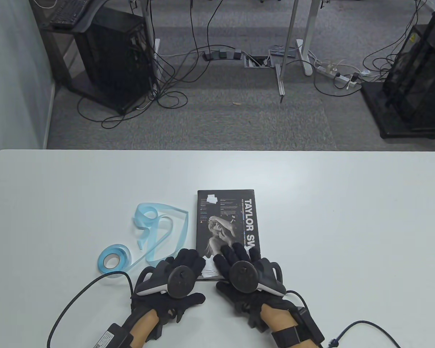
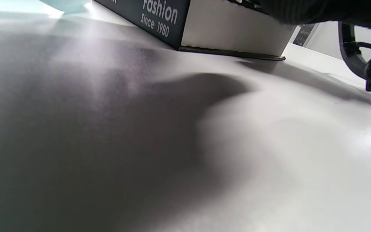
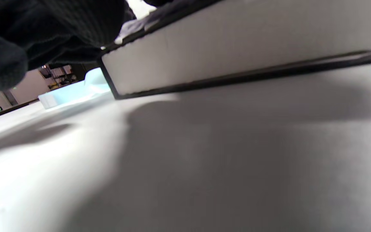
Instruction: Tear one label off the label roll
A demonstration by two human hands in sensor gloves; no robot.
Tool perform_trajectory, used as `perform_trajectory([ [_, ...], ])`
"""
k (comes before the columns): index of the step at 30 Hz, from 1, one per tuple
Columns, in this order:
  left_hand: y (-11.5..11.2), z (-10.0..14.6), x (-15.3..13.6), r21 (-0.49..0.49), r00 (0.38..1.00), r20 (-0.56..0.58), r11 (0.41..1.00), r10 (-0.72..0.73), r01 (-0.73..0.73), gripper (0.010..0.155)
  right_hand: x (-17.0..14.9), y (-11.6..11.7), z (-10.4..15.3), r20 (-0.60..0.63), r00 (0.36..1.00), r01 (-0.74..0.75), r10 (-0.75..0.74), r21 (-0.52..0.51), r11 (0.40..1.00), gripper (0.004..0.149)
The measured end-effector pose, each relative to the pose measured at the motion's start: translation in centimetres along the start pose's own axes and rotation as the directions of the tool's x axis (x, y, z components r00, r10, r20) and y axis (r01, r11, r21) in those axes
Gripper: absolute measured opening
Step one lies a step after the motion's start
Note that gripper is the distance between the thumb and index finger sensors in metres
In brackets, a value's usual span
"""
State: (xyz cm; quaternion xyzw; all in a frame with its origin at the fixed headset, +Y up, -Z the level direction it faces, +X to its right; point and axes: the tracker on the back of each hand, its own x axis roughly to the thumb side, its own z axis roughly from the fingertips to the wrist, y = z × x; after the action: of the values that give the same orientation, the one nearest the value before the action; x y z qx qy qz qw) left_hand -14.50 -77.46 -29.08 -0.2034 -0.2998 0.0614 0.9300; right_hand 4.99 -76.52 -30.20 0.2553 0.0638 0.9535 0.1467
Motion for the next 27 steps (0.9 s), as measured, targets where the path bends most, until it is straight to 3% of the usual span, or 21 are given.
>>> perform_trajectory([
  [11,0.0,0.2,-0.1,0.001,1.000,-0.003,1.000,-0.001,0.001,0.092,-1.1,-0.2,-0.1,-0.058,0.998,-0.006,0.007,0.021,1.000,0.070],
  [18,0.0,0.3,-0.1,0.003,1.000,0.001,1.000,-0.002,0.002,0.092,-4.6,-1.8,0.8,-0.225,0.974,0.019,-0.016,0.011,1.000,0.070],
  [27,-0.1,0.2,0.1,0.008,1.000,-0.005,1.000,-0.022,0.022,0.093,-10.3,-4.6,3.9,-0.454,0.885,0.118,-0.107,-0.005,0.993,0.070],
])
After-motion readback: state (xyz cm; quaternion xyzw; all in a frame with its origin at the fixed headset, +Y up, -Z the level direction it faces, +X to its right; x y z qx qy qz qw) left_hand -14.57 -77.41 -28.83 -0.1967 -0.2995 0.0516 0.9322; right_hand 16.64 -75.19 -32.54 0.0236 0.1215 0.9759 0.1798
